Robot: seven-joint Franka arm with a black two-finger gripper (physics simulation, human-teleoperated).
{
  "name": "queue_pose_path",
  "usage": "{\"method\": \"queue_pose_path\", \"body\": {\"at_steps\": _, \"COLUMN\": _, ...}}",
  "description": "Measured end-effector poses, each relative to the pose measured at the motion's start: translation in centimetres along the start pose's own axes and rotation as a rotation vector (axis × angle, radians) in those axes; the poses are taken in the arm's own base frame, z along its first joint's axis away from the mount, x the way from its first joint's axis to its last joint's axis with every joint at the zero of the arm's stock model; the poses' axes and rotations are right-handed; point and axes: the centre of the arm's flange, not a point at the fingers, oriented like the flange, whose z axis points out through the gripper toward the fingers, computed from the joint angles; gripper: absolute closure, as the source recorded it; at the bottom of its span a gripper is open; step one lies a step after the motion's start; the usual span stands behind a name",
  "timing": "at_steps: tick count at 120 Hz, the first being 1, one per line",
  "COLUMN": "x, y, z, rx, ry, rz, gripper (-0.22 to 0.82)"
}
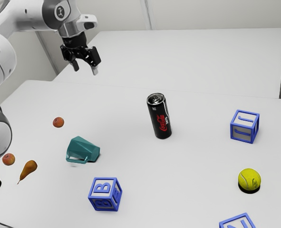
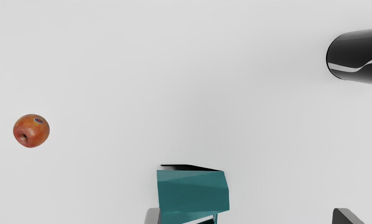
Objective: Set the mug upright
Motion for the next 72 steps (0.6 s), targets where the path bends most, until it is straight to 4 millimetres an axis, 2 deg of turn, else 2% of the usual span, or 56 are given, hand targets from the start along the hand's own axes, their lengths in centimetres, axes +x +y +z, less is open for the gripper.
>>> {"method": "queue_pose_path", "body": {"at_steps": 24, "x": 0.2, "y": -0.3, "z": 0.4, "rx": -0.019, "ry": 0.003, "rz": 0.010, "gripper": 0.00}}
{"method": "queue_pose_path", "body": {"at_steps": 30, "x": -0.2, "y": -0.1, "z": 0.7, "rx": -0.042, "ry": 0.013, "rz": 0.008, "gripper": 0.00}}
{"method": "queue_pose_path", "body": {"at_steps": 49, "x": -6.0, "y": -2.1, "z": 4.8, "rx": -0.130, "ry": 0.021, "rz": -0.060, "gripper": 0.00}}
{"method": "queue_pose_path", "body": {"at_steps": 72, "x": -10.6, "y": -5.3, "z": 9.1, "rx": -0.272, "ry": 0.050, "rz": -0.174, "gripper": 0.00}}
